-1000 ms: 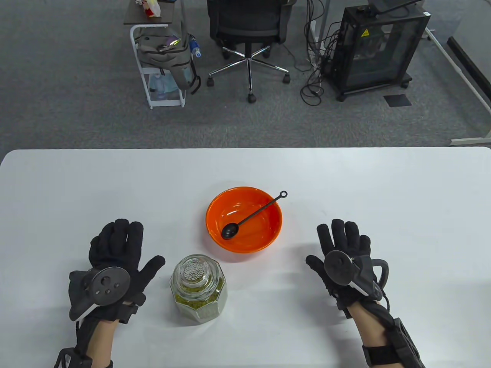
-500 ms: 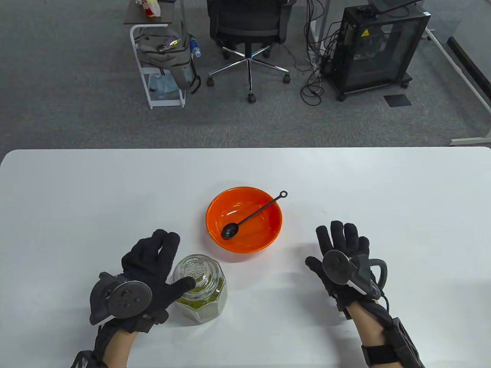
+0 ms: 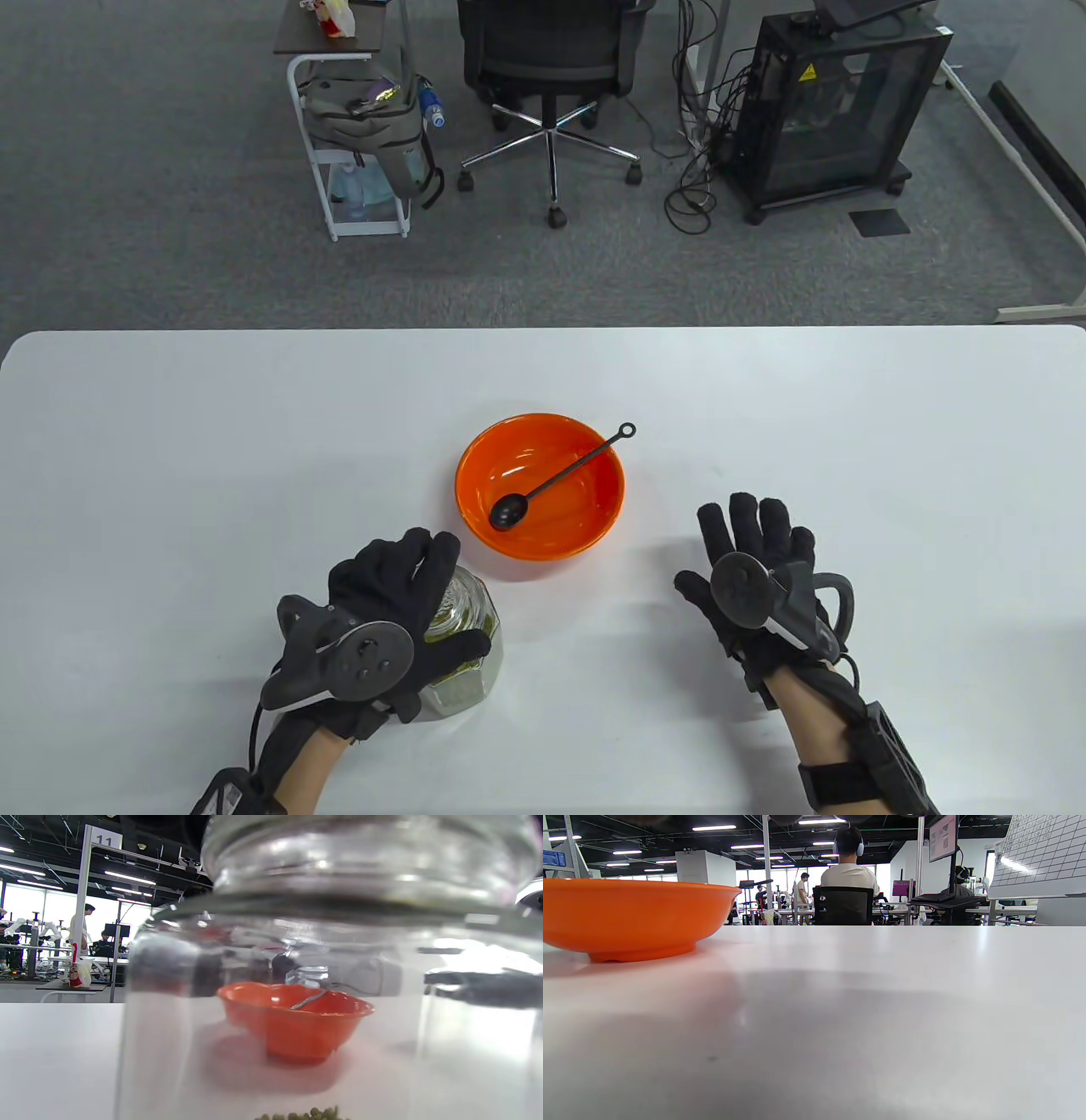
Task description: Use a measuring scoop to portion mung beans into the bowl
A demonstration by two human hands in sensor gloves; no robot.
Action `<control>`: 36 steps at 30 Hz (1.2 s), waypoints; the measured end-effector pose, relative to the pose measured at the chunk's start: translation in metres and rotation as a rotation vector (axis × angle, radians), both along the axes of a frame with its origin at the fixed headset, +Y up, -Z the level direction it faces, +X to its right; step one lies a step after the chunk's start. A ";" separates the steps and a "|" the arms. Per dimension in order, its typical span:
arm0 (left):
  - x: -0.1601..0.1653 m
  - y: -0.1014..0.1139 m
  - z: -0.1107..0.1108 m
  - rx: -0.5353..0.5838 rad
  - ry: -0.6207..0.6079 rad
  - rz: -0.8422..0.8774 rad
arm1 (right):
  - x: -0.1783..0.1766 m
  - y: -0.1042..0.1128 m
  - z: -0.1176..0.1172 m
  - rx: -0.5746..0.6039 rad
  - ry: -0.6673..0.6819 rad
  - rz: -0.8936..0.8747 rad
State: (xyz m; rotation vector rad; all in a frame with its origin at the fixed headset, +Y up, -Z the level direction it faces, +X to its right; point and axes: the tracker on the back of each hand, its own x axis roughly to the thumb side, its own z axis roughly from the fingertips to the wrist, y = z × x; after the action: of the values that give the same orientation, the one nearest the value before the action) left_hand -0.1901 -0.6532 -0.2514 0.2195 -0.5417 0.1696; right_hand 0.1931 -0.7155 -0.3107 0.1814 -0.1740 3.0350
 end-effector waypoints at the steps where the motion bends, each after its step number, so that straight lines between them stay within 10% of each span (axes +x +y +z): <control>1: 0.000 0.000 0.000 -0.007 0.002 -0.013 | 0.000 0.000 0.000 -0.003 0.000 0.001; 21: -0.004 0.015 0.008 0.064 0.006 -0.001 | -0.002 -0.001 -0.001 -0.029 0.009 0.008; 36: -0.087 0.033 -0.005 0.139 0.267 0.173 | -0.002 -0.003 -0.001 -0.034 0.009 0.010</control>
State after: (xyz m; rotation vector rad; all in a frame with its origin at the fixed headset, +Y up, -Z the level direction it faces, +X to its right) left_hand -0.2775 -0.6199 -0.2568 0.4186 -0.2687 0.2666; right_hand 0.1911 -0.7181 -0.3120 0.1946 -0.1206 3.0438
